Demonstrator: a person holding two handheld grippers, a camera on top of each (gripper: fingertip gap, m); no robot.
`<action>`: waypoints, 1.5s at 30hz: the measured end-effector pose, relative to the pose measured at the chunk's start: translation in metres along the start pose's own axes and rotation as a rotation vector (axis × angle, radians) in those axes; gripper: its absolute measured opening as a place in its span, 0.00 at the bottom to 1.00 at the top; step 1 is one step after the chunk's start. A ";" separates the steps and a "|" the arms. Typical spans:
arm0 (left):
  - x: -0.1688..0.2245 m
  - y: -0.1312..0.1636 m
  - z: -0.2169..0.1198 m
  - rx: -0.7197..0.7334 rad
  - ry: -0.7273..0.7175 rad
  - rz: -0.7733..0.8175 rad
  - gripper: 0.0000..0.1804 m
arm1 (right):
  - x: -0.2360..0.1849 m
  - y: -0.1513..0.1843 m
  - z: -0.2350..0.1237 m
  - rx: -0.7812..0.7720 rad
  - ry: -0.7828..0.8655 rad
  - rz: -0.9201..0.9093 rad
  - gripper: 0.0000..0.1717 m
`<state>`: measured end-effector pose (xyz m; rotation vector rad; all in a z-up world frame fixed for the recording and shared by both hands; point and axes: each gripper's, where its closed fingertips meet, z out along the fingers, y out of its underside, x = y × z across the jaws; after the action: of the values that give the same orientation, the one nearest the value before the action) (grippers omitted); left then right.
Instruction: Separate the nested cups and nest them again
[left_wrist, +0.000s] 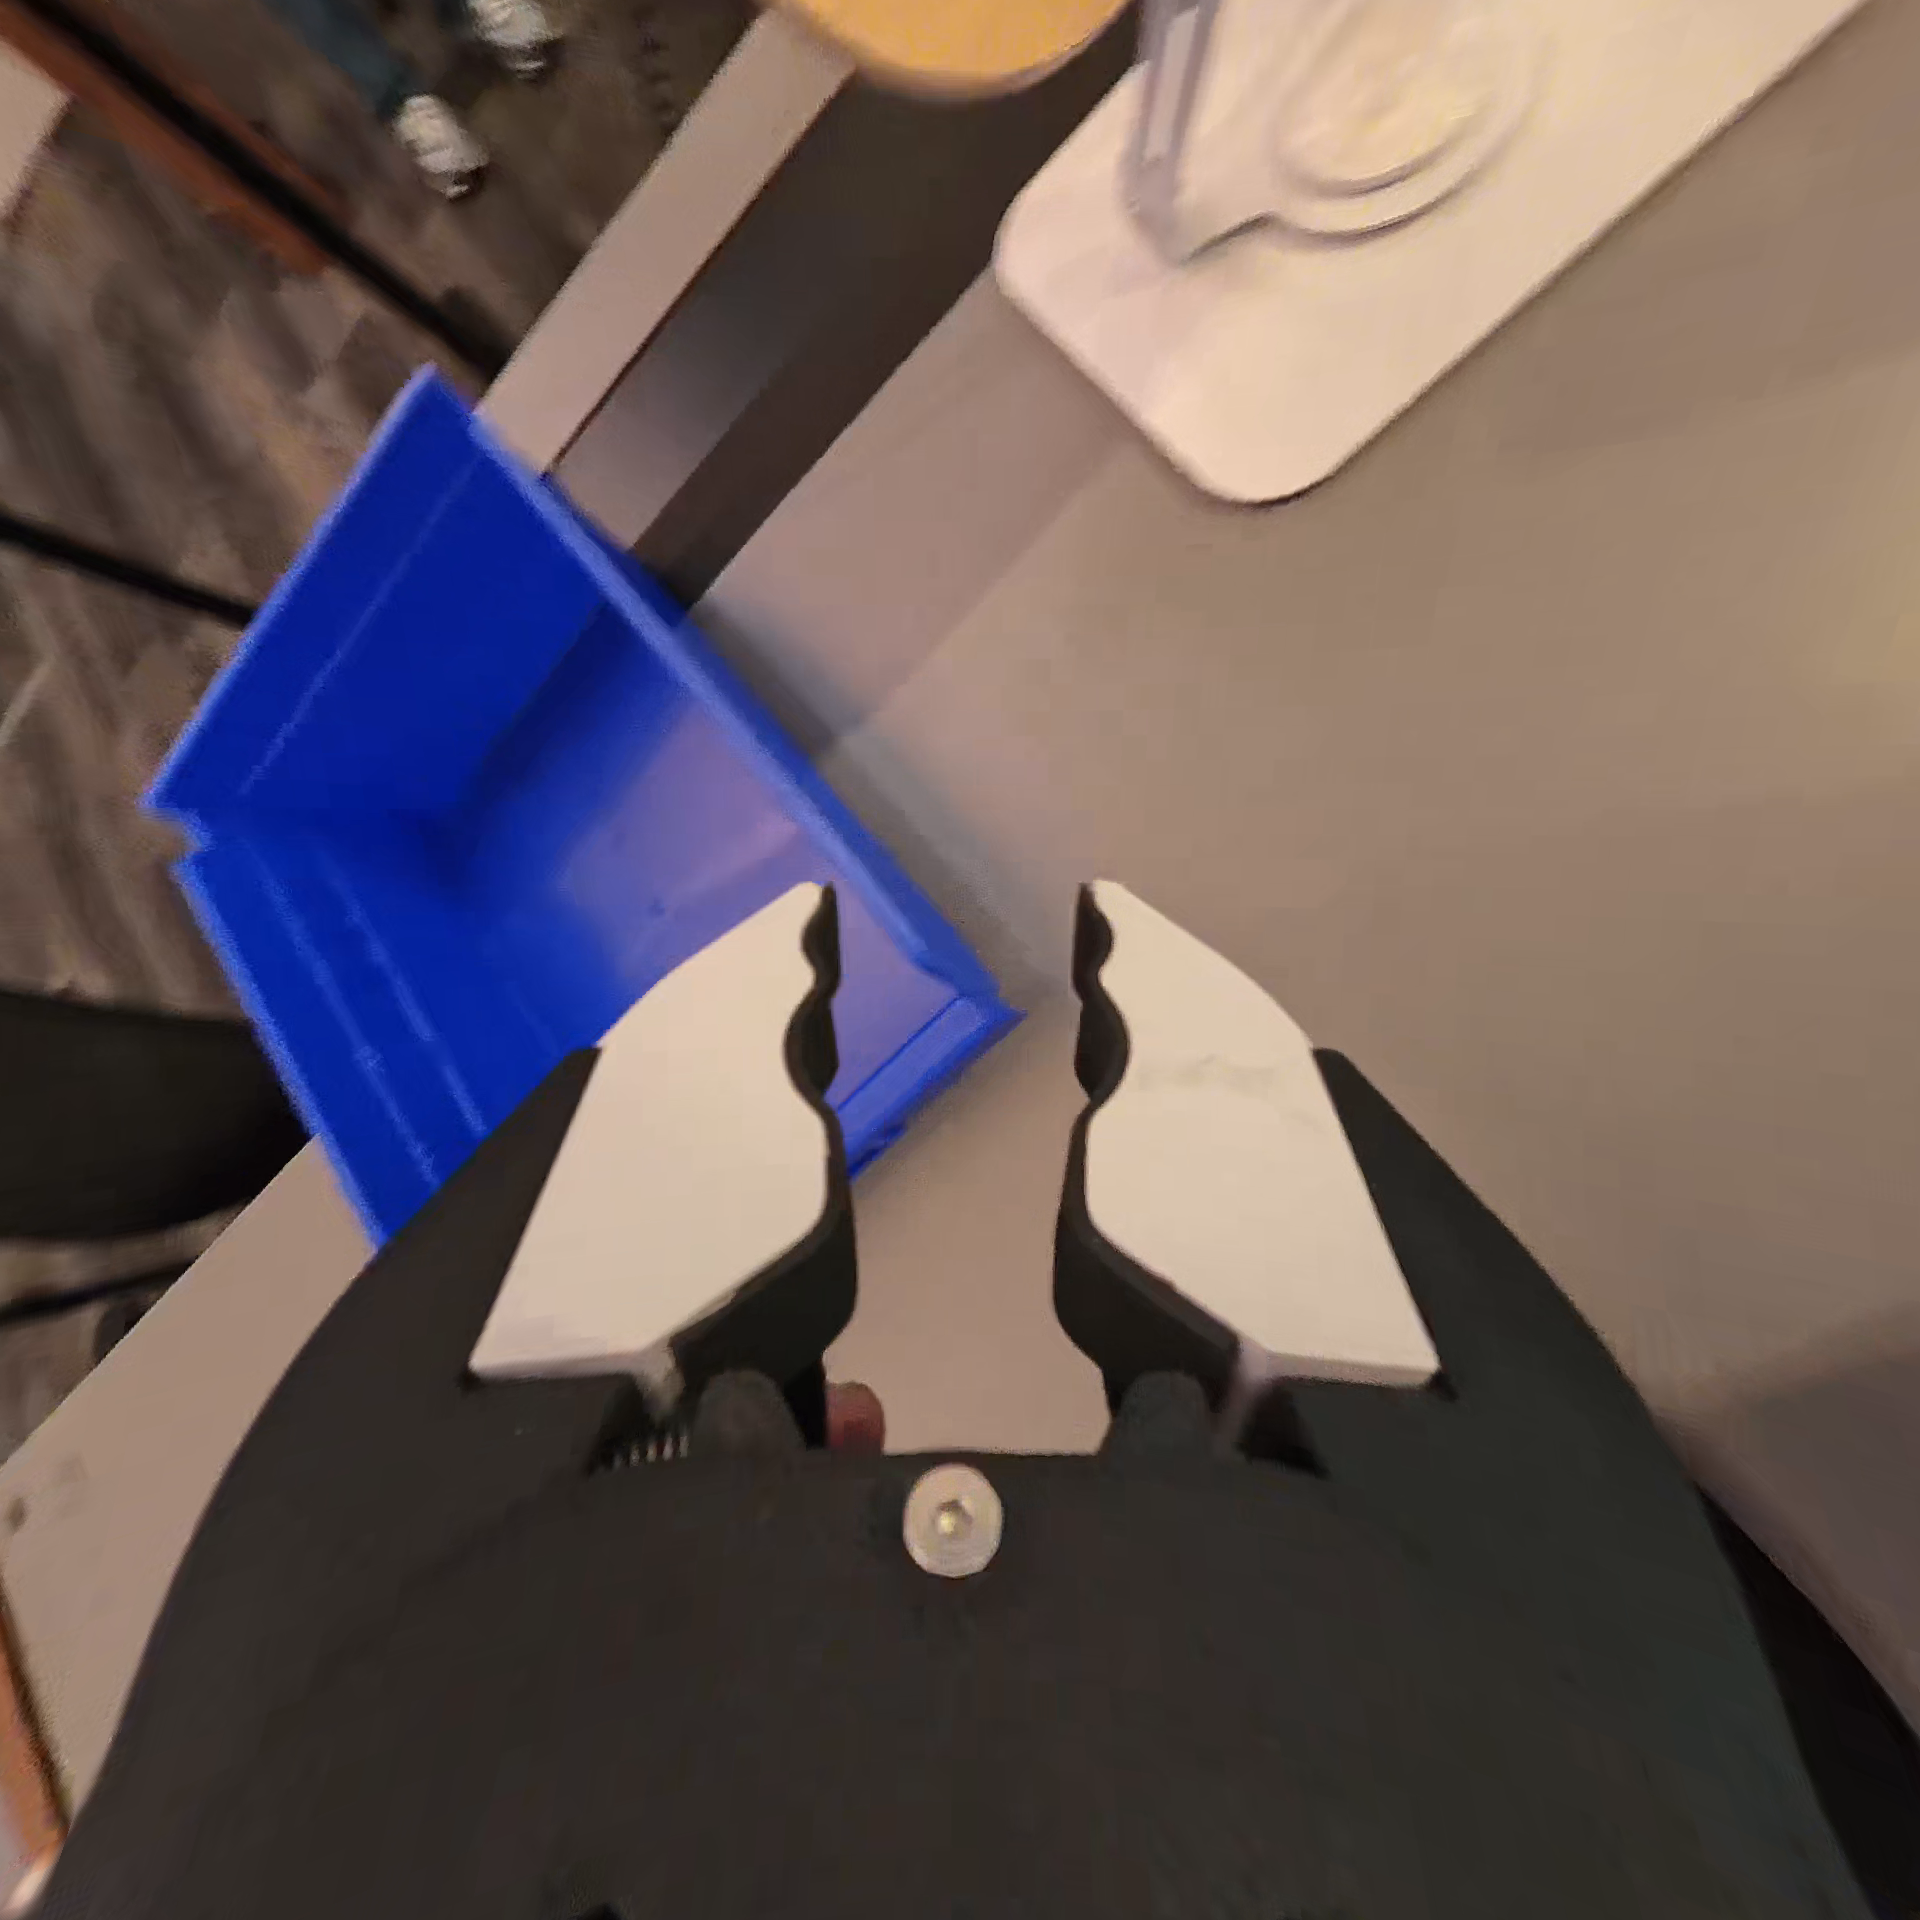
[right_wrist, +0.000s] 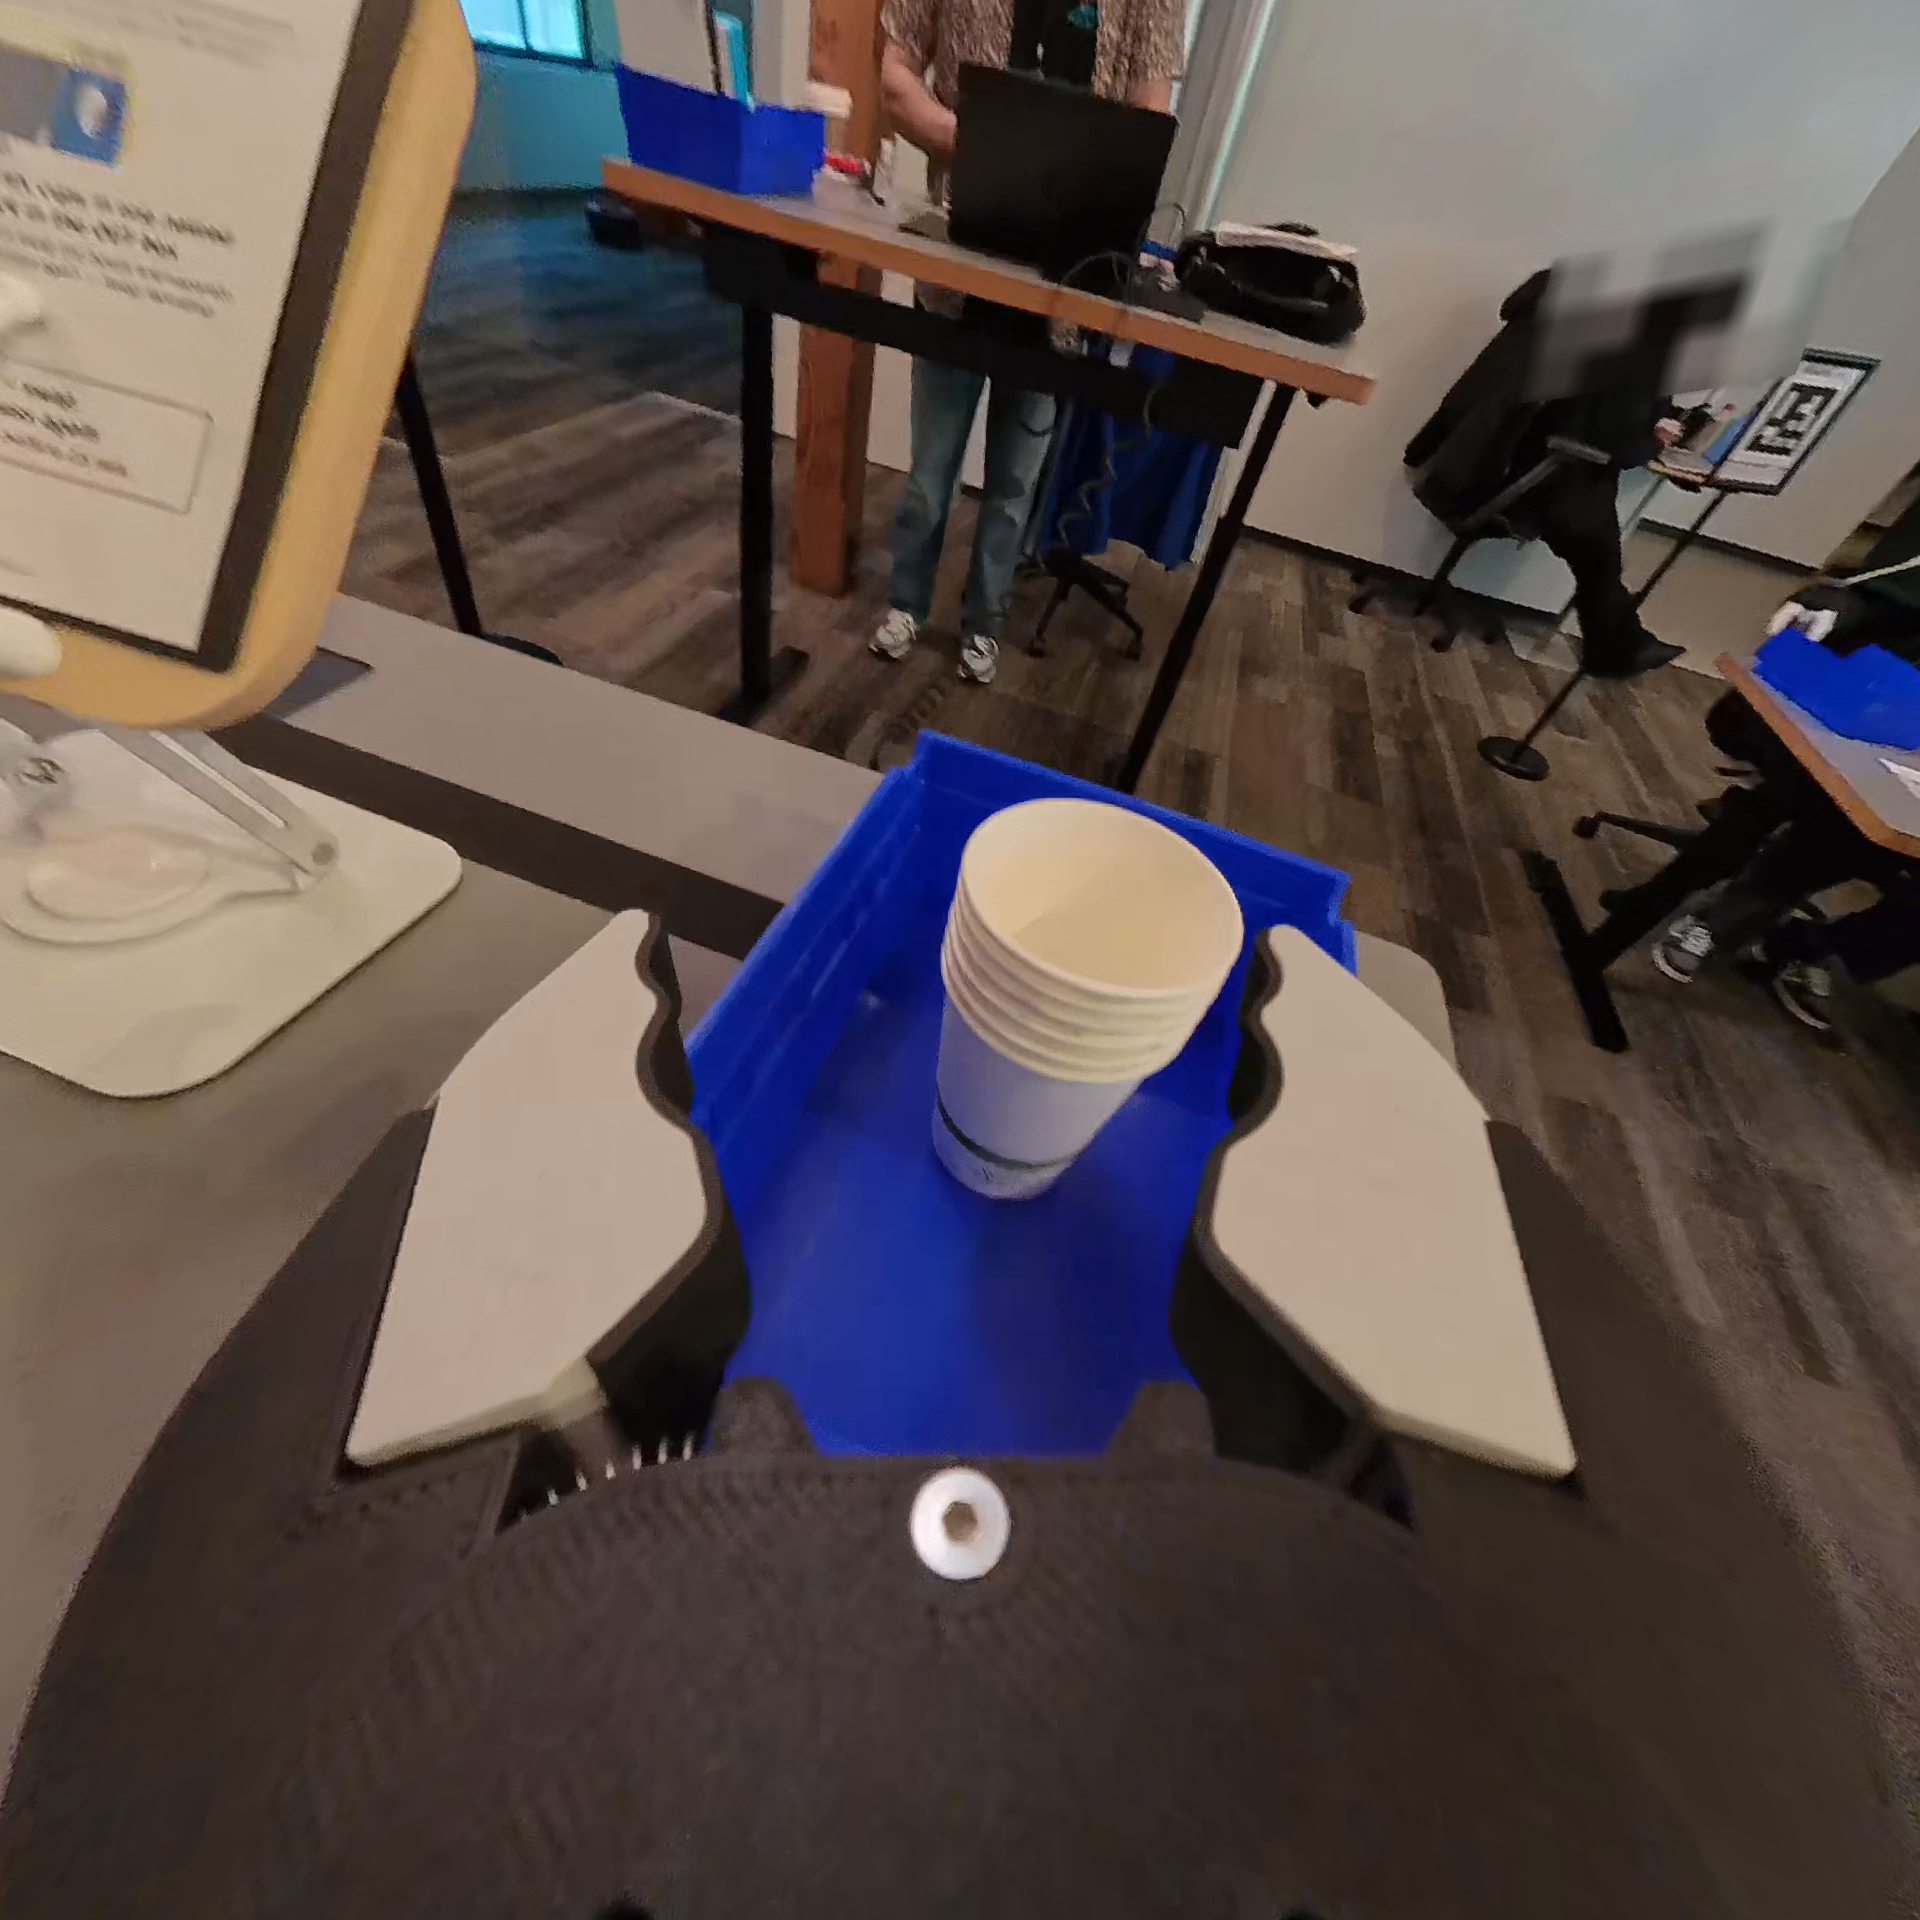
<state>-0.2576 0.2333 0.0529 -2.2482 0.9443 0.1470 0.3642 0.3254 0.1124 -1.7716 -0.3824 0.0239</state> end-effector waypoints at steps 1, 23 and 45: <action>-0.011 0.007 0.000 -0.015 -0.068 -0.016 0.27 | 0.001 0.004 -0.003 -0.011 0.019 -0.008 0.62; -0.127 0.129 -0.007 -0.052 -0.510 -0.553 0.58 | 0.060 0.082 -0.022 -0.184 0.257 0.073 0.75; -0.162 0.187 0.069 -0.022 -0.261 -0.933 0.63 | 0.097 0.155 -0.024 -0.356 0.335 0.191 0.62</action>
<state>-0.4902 0.2786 -0.0465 -2.3781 -0.2823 0.0222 0.4991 0.3003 -0.0114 -2.1134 0.0308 -0.2154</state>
